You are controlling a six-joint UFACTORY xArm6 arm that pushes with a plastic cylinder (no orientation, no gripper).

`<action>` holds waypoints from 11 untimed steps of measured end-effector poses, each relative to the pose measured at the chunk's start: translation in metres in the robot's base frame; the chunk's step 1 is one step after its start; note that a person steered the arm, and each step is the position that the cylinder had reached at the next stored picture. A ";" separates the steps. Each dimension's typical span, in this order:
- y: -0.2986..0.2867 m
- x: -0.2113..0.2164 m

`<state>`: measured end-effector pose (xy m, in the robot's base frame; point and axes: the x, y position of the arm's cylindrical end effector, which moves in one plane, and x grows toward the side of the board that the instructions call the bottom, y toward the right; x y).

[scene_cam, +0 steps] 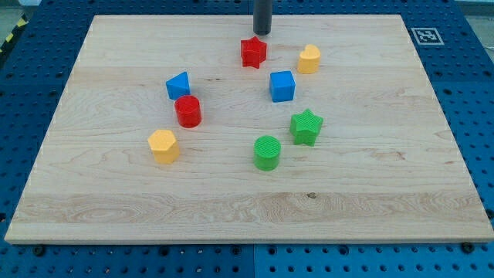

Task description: Move the red star closer to the yellow heart

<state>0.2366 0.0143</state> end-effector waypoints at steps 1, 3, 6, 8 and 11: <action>-0.061 0.036; -0.057 0.046; -0.027 0.092; 0.000 0.068; 0.037 0.074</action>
